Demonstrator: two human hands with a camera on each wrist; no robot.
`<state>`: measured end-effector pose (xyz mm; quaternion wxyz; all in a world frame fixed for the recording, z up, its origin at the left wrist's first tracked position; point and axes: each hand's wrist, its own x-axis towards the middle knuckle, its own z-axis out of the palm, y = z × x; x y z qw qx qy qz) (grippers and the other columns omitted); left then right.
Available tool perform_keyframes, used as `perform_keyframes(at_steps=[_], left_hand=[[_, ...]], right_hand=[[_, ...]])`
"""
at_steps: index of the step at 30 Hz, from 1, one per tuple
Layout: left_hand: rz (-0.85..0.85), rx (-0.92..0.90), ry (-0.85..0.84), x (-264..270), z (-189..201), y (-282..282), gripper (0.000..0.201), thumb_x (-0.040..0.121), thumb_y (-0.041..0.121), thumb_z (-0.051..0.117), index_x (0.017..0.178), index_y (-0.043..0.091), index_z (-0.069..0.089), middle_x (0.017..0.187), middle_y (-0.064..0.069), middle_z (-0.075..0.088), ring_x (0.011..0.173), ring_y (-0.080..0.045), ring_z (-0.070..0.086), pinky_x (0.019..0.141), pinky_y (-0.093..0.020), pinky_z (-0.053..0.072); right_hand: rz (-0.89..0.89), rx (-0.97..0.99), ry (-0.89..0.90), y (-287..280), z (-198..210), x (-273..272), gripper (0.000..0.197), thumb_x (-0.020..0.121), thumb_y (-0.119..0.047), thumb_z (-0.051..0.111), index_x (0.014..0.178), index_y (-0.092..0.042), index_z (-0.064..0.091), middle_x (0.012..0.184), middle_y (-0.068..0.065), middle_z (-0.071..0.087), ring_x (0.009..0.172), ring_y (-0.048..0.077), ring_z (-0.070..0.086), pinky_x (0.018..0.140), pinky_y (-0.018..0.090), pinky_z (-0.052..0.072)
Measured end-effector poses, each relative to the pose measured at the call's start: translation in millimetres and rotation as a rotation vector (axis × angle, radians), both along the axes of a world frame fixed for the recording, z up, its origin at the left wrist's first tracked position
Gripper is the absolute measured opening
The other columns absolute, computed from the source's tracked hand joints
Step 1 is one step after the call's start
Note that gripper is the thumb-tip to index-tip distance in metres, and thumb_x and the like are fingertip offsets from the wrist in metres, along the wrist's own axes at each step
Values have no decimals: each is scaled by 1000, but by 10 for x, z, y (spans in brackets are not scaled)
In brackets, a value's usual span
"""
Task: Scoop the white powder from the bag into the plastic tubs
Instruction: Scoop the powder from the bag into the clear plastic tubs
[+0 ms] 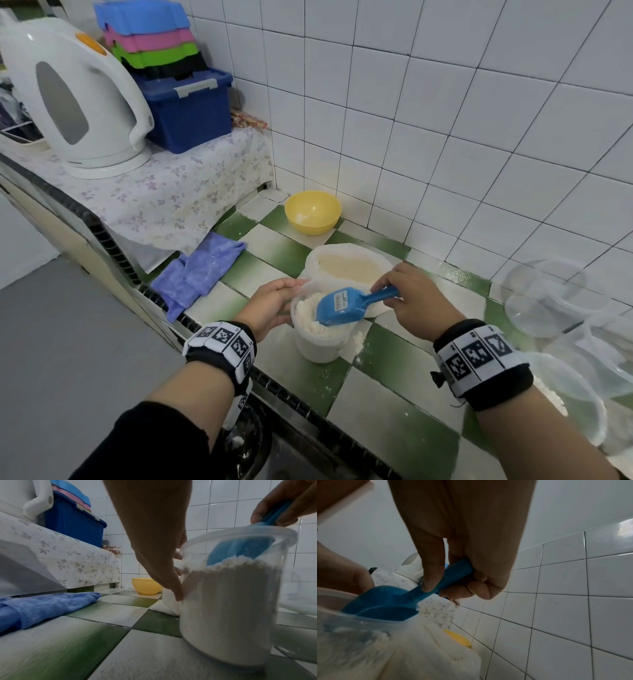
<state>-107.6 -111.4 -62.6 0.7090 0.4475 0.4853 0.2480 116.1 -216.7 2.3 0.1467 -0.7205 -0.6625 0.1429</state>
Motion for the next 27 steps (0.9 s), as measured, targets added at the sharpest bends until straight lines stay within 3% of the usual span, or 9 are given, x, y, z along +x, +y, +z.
perform_keyframes(at_steps=[6, 11, 15, 23, 27], left_hand=[[-8, -6, 0, -7, 12, 20, 20, 97, 8, 55, 113, 10, 66, 88, 3, 75, 67, -13, 69, 69, -32, 56], [-11, 10, 9, -24, 8, 37, 20, 96, 9, 57, 113, 10, 67, 88, -1, 74, 67, -14, 69, 67, -31, 58], [-28, 37, 35, -31, -6, 75, 21, 96, 10, 56, 114, 9, 67, 98, -10, 73, 74, -18, 70, 70, -35, 59], [-112, 61, 43, -58, -6, 125, 24, 97, 11, 54, 117, 5, 65, 95, -15, 72, 72, -20, 68, 63, -31, 58], [-144, 59, 47, -77, -32, 171, 23, 96, 13, 56, 116, 4, 65, 94, -14, 72, 75, -22, 68, 66, -33, 57]], right_hand=[[-46, -56, 152, -2, 15, 55, 16, 91, -13, 57, 101, -23, 65, 96, -5, 53, 90, 10, 47, 79, 18, 35], [-114, -120, 319, -17, 100, 161, 14, 93, -18, 54, 95, -19, 68, 79, -7, 56, 68, 8, 48, 59, 17, 35], [-195, -116, 514, -17, 127, 256, 16, 92, -16, 57, 80, -19, 67, 70, -4, 60, 65, 12, 50, 65, 23, 40], [-257, -191, 510, 16, 43, 241, 18, 91, -17, 57, 76, -12, 67, 62, -6, 58, 59, 10, 46, 60, 21, 37], [-342, -105, 656, 26, 31, 232, 22, 90, -12, 57, 70, -13, 66, 59, -2, 57, 54, 11, 44, 55, 19, 34]])
